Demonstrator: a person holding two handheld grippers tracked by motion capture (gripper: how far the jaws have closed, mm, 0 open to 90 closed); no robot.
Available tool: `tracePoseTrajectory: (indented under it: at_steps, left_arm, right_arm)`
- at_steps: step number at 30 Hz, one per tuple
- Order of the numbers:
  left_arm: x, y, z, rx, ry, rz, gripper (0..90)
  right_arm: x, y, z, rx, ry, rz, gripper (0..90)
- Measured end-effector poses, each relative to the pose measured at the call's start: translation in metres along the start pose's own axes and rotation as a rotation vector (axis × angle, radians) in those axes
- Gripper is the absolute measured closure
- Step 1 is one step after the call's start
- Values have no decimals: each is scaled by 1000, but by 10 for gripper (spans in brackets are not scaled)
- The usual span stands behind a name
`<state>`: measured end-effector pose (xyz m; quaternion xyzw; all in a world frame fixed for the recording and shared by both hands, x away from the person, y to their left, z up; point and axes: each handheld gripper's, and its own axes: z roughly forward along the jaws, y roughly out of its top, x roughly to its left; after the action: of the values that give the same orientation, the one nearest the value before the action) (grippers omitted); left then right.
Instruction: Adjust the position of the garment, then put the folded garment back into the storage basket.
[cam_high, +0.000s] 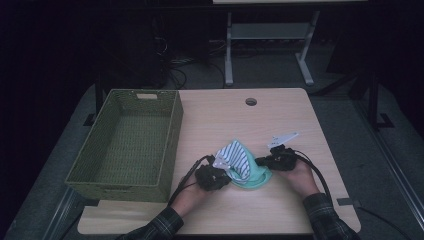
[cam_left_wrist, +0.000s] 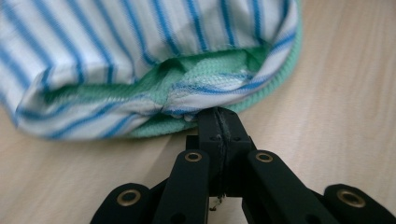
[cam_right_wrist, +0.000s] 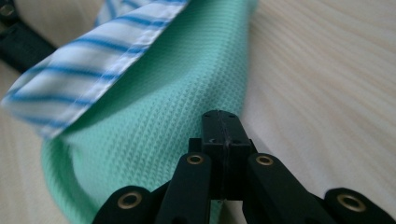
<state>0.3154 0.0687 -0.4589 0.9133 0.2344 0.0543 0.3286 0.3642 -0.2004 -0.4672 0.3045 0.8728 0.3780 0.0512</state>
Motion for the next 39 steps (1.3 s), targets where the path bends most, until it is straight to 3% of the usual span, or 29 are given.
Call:
tracePoseTrajectory:
  at_steps: [6,15,21,27,30,36,39]
  left_arm:
    - [13,-1,-3,-12,21,-26,886]
    - [24,1,-5,-16,53,-28,886]
    - [26,1,-8,-21,57,-27,878]
    - [29,0,-13,-29,60,-23,838]
    - [29,0,-14,-38,57,-15,791]
    - [24,7,-21,-19,45,27,596]
    - [22,12,-25,-23,27,37,517]
  right_arm:
    - [10,-7,-6,13,16,-12,900]
    - [23,-14,-11,17,41,-25,899]
    - [24,-15,-14,3,26,-14,885]
    - [21,-18,-21,-41,2,2,769]
    - [21,-21,-24,-45,-19,14,650]
    - [15,-33,-37,-98,-89,37,438]
    - [11,-40,-41,-88,-126,62,353]
